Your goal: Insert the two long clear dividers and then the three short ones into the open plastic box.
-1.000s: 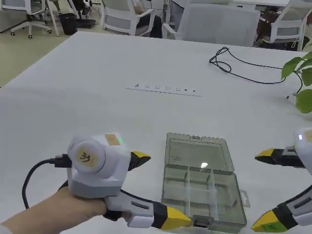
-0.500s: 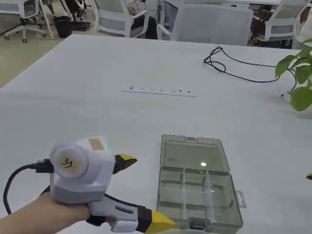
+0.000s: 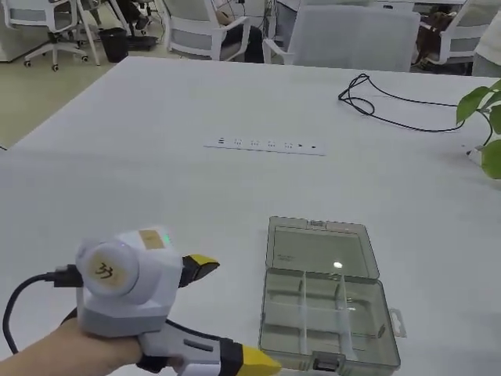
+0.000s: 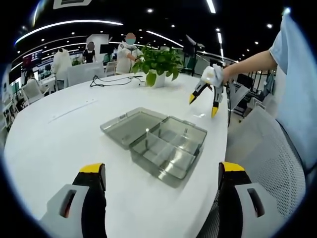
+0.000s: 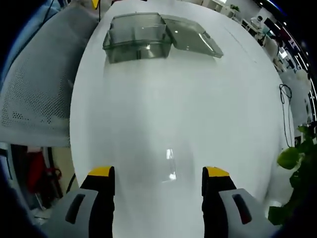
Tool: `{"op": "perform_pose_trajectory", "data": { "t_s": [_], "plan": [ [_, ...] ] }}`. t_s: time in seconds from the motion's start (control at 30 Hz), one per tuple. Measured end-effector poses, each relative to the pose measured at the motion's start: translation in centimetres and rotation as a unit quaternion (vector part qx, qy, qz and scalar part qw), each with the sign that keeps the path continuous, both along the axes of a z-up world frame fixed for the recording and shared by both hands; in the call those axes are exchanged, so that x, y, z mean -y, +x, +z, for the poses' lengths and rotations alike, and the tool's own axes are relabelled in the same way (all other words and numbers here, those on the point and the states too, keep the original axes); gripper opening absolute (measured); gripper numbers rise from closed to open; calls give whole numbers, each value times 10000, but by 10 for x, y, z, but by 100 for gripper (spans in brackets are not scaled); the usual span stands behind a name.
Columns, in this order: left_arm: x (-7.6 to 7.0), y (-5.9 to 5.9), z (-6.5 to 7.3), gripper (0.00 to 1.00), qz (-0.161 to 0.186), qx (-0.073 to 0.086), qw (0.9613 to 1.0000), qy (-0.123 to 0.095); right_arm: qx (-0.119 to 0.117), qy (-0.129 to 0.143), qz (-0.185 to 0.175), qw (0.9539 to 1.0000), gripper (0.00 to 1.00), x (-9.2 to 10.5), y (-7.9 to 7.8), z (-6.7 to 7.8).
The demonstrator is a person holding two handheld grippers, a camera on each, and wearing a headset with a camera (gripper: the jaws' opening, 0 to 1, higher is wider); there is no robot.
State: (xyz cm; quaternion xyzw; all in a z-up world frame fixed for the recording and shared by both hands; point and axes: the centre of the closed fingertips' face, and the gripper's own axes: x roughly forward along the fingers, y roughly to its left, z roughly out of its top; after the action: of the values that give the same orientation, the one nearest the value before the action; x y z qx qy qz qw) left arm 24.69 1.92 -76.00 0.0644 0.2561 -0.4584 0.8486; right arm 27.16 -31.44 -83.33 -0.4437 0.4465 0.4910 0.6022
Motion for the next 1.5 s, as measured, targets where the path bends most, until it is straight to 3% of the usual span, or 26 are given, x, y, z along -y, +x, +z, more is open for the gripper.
{"op": "perform_pose_trajectory", "data": {
  "t_s": [0.13, 0.43, 0.53, 0.77, 0.9, 1.17, 1.5],
  "plan": [
    [-4, -1, 0, 96, 77, 9, 10000, -5, -110, -240, 252, 9993, 61, 5, -1, -5],
    [-9, -3, -2, 95, 175, -3, 9998, -15, -267, -279, 498, 9980, 49, 2, -3, -11],
    [-9, -3, -3, 95, 183, -7, 9998, -42, -497, -236, 557, 9969, 43, 1, -10, -13],
    [-5, -4, -3, 95, 184, -10, 9998, -86, -449, -214, 565, 9972, 40, 3, -7, -13],
    [-4, -4, -4, 95, 197, -13, 9997, -116, -439, -244, 621, 9968, 33, 0, -8, -13],
    [-4, -5, -3, 94, 252, -39, 9995, -175, -408, -342, 585, 9969, 33, 1, -7, -12],
    [-1, -4, -4, 92, 255, -101, 9994, -221, -219, -232, 399, 9987, 33, -1, -6, -10]
  ]
}}
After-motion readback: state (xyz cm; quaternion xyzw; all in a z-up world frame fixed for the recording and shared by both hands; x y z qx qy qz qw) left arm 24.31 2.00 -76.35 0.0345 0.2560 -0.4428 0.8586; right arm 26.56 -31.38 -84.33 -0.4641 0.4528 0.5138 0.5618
